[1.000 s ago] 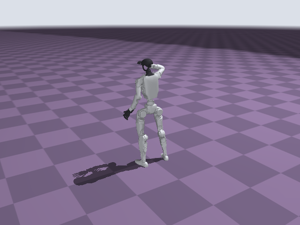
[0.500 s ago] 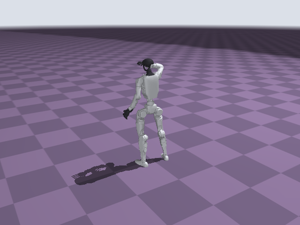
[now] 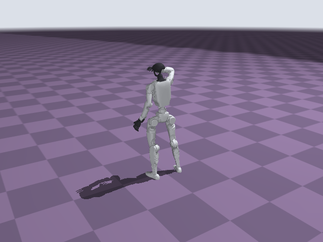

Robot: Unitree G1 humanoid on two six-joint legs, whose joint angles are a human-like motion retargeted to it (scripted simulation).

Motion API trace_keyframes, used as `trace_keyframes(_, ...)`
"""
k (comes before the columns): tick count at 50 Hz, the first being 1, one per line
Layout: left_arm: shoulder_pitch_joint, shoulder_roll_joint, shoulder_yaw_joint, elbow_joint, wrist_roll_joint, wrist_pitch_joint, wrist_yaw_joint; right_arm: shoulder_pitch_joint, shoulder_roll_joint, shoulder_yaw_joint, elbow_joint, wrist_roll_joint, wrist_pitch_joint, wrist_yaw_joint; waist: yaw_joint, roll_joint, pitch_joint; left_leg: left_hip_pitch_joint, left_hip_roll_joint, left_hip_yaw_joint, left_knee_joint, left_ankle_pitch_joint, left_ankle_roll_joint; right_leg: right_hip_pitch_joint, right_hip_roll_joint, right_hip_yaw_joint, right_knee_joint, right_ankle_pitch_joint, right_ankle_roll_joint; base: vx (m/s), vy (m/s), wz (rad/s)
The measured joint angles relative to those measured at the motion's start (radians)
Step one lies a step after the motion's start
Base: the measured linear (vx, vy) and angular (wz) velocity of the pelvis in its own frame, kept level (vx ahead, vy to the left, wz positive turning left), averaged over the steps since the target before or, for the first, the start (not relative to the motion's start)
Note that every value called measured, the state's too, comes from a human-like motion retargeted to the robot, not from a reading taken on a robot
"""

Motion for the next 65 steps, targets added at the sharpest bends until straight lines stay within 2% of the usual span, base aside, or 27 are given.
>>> trace_keyframes(5,0.009,-0.015,0.019,-0.055,0.031,-0.022,0.002,0.182,-0.184,-0.121,-0.041,0.038,-0.03,0.023,0.019,0.001,0.005,-0.006,0.004,-0.008,0.002,0.002,-0.01,0.002,0.004,-0.01,-0.005,0.002,0.0,0.0,0.0,0.0)
trace_keyframes(9,0.034,-0.011,0.017,-0.084,0.069,-0.017,0.006,0.285,-0.229,-0.216,-0.04,0.029,-0.025,0.038,0.026,-0.009,0.005,-0.006,0.003,-0.005,0.004,0.002,-0.014,0.003,0.003,-0.007,-0.007,0.003,0.0,0.0,0.0,0.0)
trace_keyframes(12,0.043,0.008,-0.005,-0.077,0.085,-0.004,0.013,0.256,-0.187,-0.212,-0.037,-0.01,-0.002,0.023,0.027,-0.026,0.002,-0.002,-0.002,0.0,0.003,-0.001,-0.009,0.003,-0.002,-0.001,-0.006,0.002,0.0,0.0,0.0,0.0)
trace_keyframes(19,0.023,0.012,-0.05,-0.022,0.05,0.025,0.024,-0.029,0.063,0.008,0.007,-0.06,0.032,-0.036,0.009,-0.025,-0.007,0.007,-0.006,0.009,-0.001,-0.003,0.001,0.001,-0.005,0.011,0.0,0.0,-0.003,0.0,0.0,0.0)
trace_keyframes(22,0.014,0.002,-0.04,-0.019,0.024,0.021,0.029,-0.078,0.095,0.059,0.01,-0.039,0.021,-0.035,0.005,-0.017,-0.005,0.007,-0.005,0.005,-0.001,-0.002,0.002,0.002,-0.005,0.007,0.002,0.0,-0.002,0.0,0.0,0.0)
trace_keyframes(27,0.014,-0.007,0.003,-0.047,0.014,-0.006,0.041,0.0,-0.06,0.029,-0.036,-0.004,-0.011,-0.022,0.018,-0.012,0.005,0.002,-0.005,-0.009,0.0,0.001,-0.001,0.007,-0.006,-0.007,0.001,0.001,0.0,0.0,0.0,0.0)
trace_keyframes(31,0.027,-0.016,0.032,-0.076,0.036,-0.025,0.04,0.159,-0.223,-0.088,-0.062,0.018,-0.037,0.002,0.037,-0.006,0.012,-0.004,0.0,-0.013,0.003,0.004,-0.01,0.006,-0.001,-0.012,-0.003,0.004,0.0,0.0,0.0,0.0)
trace_keyframes(35,0.036,-0.008,0.033,-0.069,0.062,-0.017,0.022,0.284,-0.27,-0.209,-0.059,0.009,-0.033,0.027,0.046,-0.012,0.013,-0.007,0.001,-0.009,0.005,0.004,-0.014,0.004,0.001,-0.009,-0.005,0.007,0.0,0.0,0.0,0.0)
trace_keyframes(39,0.017,0.029,-0.01,-0.017,0.074,0.015,-0.003,0.24,-0.191,-0.205,-0.051,-0.038,0.01,0.022,0.047,-0.038,0.009,-0.004,-0.006,-0.006,0.005,0.003,-0.006,0.003,-0.006,-0.003,-0.004,0.006,0.0,0.0,0.0,0.0)
trace_keyframes(45,-0.028,0.035,-0.061,0.019,0.05,0.043,-0.016,-0.016,0.062,-0.01,0.012,-0.059,0.049,-0.017,0.028,-0.037,0.0,-0.002,-0.007,-0.005,0.001,0.004,0.003,0.001,-0.007,-0.001,0.001,0.004,-0.005,0.0,0.0,0.0)
trace_keyframes(48,-0.048,0.022,-0.056,0.0,0.029,0.028,-0.014,-0.062,0.117,0.032,0.024,-0.035,0.034,-0.018,0.022,-0.027,0.001,-0.003,-0.005,-0.013,0.0,0.006,0.003,0.003,-0.006,-0.008,0.002,0.004,-0.006,0.0,0.0,0.0)
trace_keyframes(52,-0.072,0.009,-0.033,-0.031,0.015,0.001,-0.014,0.001,0.041,-0.005,-0.012,-0.002,0.007,0.001,0.029,-0.024,0.007,-0.006,-0.007,-0.028,0.001,0.008,0.003,0.01,-0.009,-0.023,0.002,0.003,-0.004,-0.01,0.0,0.14)
trace_keyframes(58,-0.077,-0.008,0.011,-0.071,0.06,-0.021,-0.013,0.269,-0.175,-0.214,-0.071,0.046,-0.025,0.057,0.056,-0.019,0.019,-0.009,-0.005,-0.033,0.005,0.01,-0.005,0.014,-0.007,-0.029,-0.001,0.006,0.0,0.0,0.0,0.0)
trace_keyframes(62,-0.052,0.012,0.017,-0.075,0.106,-0.008,-0.027,0.371,-0.201,-0.313,-0.076,0.04,-0.009,0.092,0.063,-0.03,0.021,-0.005,-0.004,-0.021,0.007,0.008,-0.007,0.011,-0.006,-0.017,-0.001,0.008,0.0,0.0,0.0,-0.05)
trace_keyframes(65,-0.04,0.055,-0.017,-0.049,0.137,0.013,-0.048,0.316,-0.162,-0.279,-0.074,0.009,0.019,0.094,0.062,-0.048,0.019,0.001,-0.007,-0.01,0.007,0.006,-0.003,0.008,-0.009,-0.004,0.002,0.007,0.0,-0.01,0.01,-0.19)
